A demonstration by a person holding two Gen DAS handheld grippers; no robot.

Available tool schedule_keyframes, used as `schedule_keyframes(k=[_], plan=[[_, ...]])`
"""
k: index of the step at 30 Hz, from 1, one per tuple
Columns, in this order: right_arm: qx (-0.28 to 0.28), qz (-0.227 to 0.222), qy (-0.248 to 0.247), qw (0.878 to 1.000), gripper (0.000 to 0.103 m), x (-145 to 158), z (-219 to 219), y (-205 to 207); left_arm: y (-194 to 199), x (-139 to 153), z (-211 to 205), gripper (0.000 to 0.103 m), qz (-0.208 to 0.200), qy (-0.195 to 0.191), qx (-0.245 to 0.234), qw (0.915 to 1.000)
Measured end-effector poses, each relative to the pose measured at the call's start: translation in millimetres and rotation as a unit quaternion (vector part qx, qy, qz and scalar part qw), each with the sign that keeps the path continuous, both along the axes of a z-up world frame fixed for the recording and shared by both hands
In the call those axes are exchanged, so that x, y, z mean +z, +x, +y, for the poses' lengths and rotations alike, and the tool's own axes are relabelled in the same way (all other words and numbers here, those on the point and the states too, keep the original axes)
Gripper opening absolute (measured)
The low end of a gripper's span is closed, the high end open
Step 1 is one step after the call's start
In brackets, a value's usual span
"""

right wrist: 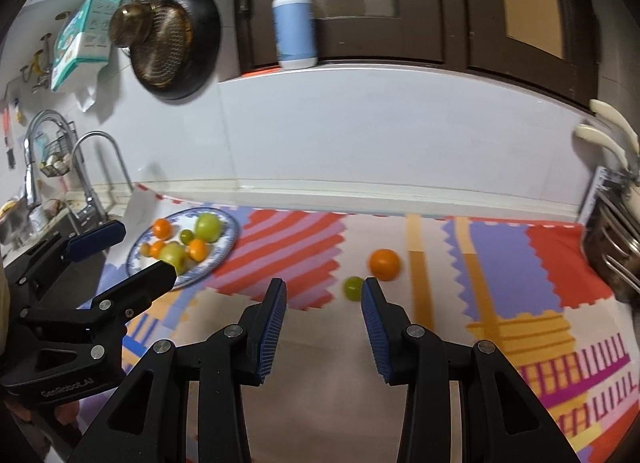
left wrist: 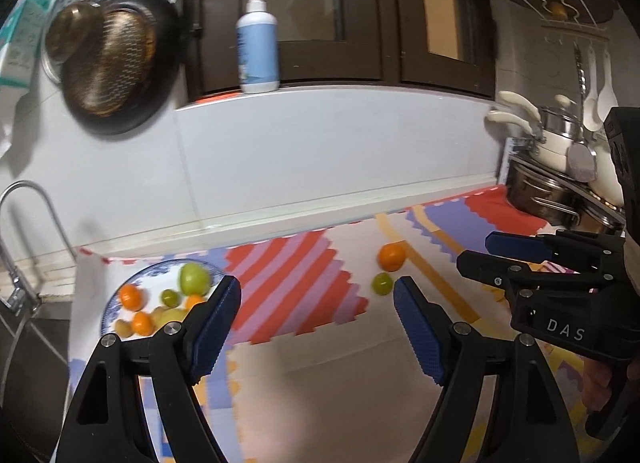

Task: Organize fruits
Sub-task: 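Move both grippers back toward the last orange and green fruit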

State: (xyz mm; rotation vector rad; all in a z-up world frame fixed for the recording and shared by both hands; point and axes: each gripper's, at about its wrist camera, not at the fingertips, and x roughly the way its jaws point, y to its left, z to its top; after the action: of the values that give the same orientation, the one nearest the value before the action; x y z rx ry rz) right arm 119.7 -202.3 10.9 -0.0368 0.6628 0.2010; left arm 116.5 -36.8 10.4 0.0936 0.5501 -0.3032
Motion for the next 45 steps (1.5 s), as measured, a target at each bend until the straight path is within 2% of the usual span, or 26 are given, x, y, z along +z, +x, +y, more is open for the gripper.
schedule_keyframes(k=[8, 23, 34, 36, 45], plan=[[-0.017, 0.015, -0.003, 1.0, 0.04, -11, -35, 12, 18, -12, -37, 0.078, 0.006, 0.006, -0.032, 0.9994], [-0.006, 0.059, -0.018, 0.998, 0.04, -49, -59, 65, 78, -61, -74, 0.077, 0.082, -0.006, -0.076, 0.9937], [-0.004, 0.107, -0.008, 0.994, 0.04, -88, -69, 103, 120, -101, -95, 0.057, 0.144, -0.002, -0.098, 0.9847], [-0.003, 0.112, -0.005, 0.994, 0.04, -94, -69, 109, 125, -105, -96, 0.056, 0.154, -0.007, -0.099, 0.983], [0.002, 0.125, -0.01, 0.992, 0.04, -107, -70, 126, 142, -118, -103, 0.043, 0.176, -0.006, -0.105, 0.9787]])
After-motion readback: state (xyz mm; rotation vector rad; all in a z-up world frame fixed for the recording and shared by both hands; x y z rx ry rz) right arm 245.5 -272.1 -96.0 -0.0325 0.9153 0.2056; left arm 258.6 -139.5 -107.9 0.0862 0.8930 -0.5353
